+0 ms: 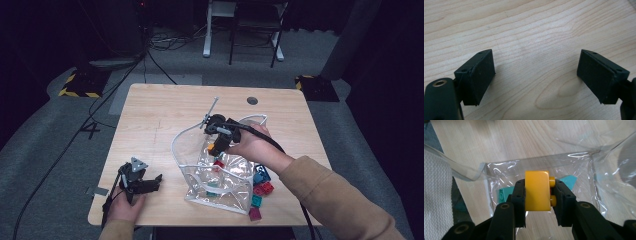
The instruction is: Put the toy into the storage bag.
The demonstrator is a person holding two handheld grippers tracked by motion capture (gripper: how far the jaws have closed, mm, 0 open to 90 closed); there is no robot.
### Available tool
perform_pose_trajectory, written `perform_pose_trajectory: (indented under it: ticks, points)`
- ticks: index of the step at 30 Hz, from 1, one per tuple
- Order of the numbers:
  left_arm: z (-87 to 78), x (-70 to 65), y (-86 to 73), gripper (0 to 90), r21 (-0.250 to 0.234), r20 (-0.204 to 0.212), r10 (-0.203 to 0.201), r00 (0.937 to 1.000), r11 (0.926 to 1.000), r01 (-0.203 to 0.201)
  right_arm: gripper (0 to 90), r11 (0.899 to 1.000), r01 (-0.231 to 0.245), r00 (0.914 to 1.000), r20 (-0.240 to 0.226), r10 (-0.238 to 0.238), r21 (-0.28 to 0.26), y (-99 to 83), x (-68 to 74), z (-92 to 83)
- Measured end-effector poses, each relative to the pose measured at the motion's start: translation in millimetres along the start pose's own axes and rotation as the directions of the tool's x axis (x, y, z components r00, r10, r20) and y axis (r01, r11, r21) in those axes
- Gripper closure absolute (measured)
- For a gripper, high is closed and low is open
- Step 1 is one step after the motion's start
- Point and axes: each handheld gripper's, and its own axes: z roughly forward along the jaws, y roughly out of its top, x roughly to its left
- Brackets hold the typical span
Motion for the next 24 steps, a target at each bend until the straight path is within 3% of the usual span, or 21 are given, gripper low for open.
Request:
perform_pose_trajectory:
  ticks: [8, 15, 18, 24]
  points:
    - [0.0, 0.2, 0.0, 15.1, -0.001, -0.002, 0.002, 1.0000, 1.0000, -0.002, 65.7, 0.998, 0.017, 0.9998, 0.003, -0.017, 0.061, 0.2, 3.6, 11.1]
    - [0.0, 0.0, 0.0, 15.1, 0.000, 0.000, 0.000, 1.0000, 1.0000, 0.000, 65.4, 0.997, 0.026, 0.9996, 0.004, -0.027, 0.078, -0.8, 5.1, 14.3]
    - [0.0, -0.1, 0.0, 15.1, -0.001, 0.000, -0.001, 1.0000, 1.0000, 0.001, 56.4, 0.999, 0.018, 0.9998, 0.001, -0.018, 0.051, -2.2, 4.9, 12.4]
    - [0.0, -0.1, 0.0, 15.1, 0.000, 0.000, -0.002, 1.0000, 1.0000, 0.002, 52.0, 1.000, -0.001, 1.0000, -0.003, 0.001, -0.030, -10.8, 3.1, -1.1]
